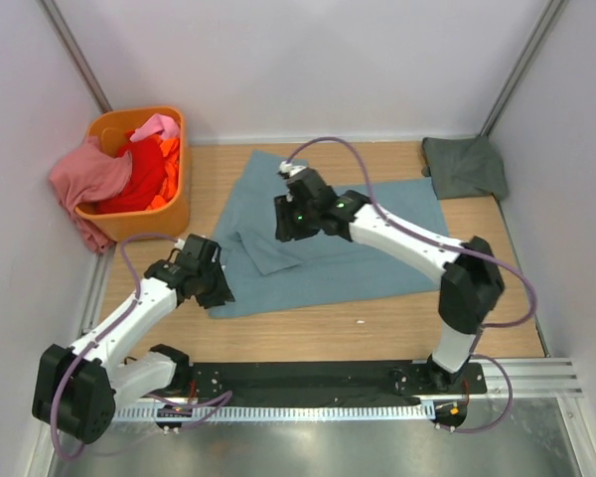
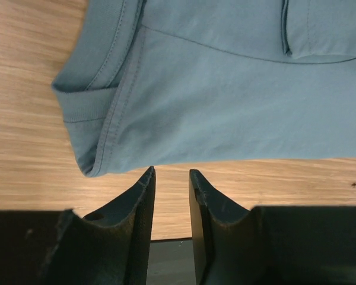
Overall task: Fold and stack the t-shirts
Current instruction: Fold the tshirt
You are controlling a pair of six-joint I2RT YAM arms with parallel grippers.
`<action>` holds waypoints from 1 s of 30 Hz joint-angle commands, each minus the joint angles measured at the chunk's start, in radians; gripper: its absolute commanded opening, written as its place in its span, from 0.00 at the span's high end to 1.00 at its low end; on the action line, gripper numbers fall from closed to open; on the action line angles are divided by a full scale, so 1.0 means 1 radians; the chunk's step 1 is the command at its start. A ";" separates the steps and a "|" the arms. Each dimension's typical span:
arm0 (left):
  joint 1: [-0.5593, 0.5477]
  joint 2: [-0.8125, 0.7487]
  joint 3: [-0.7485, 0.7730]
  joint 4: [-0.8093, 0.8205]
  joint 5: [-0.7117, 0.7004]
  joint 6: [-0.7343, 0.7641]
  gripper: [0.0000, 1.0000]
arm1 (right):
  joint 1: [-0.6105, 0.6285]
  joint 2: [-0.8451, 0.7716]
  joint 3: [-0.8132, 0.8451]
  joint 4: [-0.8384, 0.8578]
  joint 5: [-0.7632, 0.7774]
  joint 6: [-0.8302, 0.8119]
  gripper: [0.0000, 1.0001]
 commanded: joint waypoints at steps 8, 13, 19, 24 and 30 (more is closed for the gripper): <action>-0.031 -0.011 -0.081 0.077 -0.116 -0.115 0.71 | 0.130 0.304 0.250 -0.139 0.042 -0.139 0.53; -0.052 0.001 -0.109 0.051 -0.173 -0.158 0.74 | 0.147 0.361 0.284 -0.149 0.039 -0.155 0.53; -0.060 -0.005 -0.157 0.057 -0.194 -0.188 0.75 | 0.183 0.415 0.324 -0.168 0.051 -0.170 0.53; -0.060 -0.005 -0.157 0.057 -0.205 -0.192 0.75 | 0.199 0.447 0.347 -0.172 0.059 -0.172 0.53; -0.060 -0.012 -0.161 0.056 -0.209 -0.195 0.76 | 0.223 0.490 0.379 -0.188 0.094 -0.176 0.53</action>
